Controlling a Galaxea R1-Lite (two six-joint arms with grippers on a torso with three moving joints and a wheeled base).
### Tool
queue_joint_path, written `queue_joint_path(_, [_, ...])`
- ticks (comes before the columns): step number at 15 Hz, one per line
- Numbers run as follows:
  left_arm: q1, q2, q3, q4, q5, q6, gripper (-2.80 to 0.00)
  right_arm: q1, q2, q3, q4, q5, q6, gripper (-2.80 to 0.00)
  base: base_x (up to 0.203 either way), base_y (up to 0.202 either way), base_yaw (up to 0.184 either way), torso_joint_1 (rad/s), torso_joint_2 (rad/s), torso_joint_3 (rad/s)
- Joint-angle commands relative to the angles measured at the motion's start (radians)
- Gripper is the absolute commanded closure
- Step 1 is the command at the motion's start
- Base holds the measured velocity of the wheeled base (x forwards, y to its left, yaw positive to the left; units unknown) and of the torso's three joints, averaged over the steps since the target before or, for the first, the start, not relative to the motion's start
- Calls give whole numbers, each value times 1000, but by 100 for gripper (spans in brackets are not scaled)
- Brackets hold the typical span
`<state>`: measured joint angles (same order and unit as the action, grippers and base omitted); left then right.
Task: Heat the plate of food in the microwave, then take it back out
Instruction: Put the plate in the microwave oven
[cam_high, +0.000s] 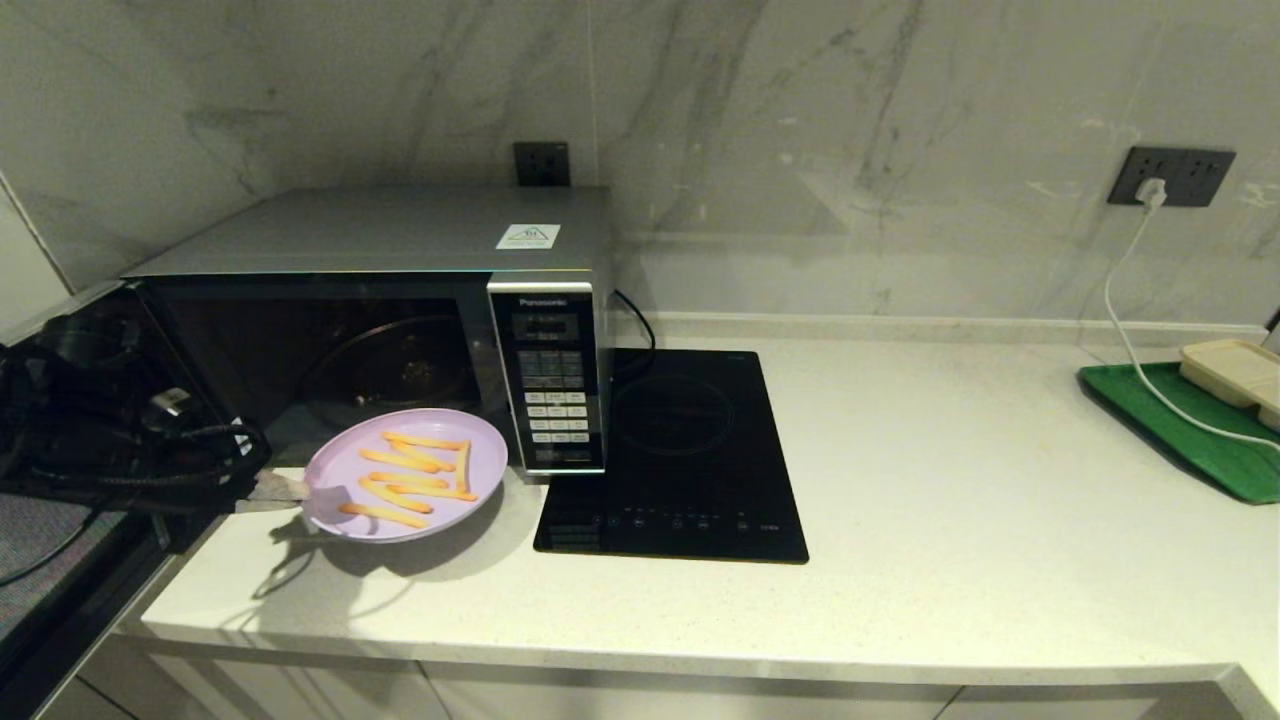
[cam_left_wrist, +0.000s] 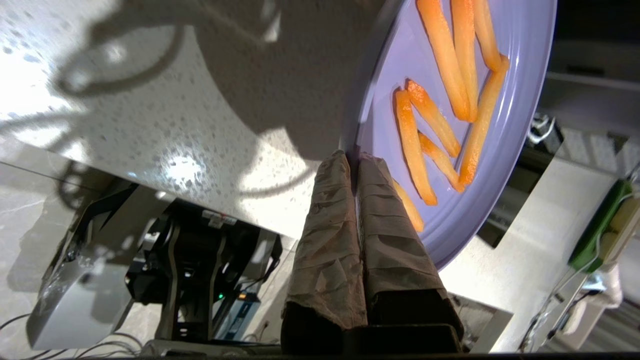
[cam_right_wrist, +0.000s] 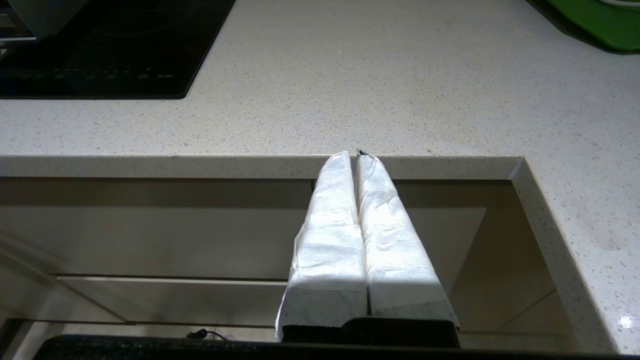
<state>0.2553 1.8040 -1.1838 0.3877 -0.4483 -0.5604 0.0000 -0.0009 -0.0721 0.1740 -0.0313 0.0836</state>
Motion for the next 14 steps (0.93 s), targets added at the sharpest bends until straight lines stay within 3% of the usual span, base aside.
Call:
queue_joint_path(1, [16, 29, -23, 2, -3, -7, 0, 0, 1, 0, 1, -1, 1, 0, 0, 0, 0, 0, 0, 0])
queue_joint_path(5, [46, 53, -54, 2, -3, -9, 0, 0, 1, 0, 1, 1, 1, 0, 0, 0, 0, 0, 0, 0])
queue_joint_path(14, [50, 134, -170, 2, -29, -120, 0, 0, 1, 0, 1, 0, 1, 0, 0, 0, 0, 0, 0, 0])
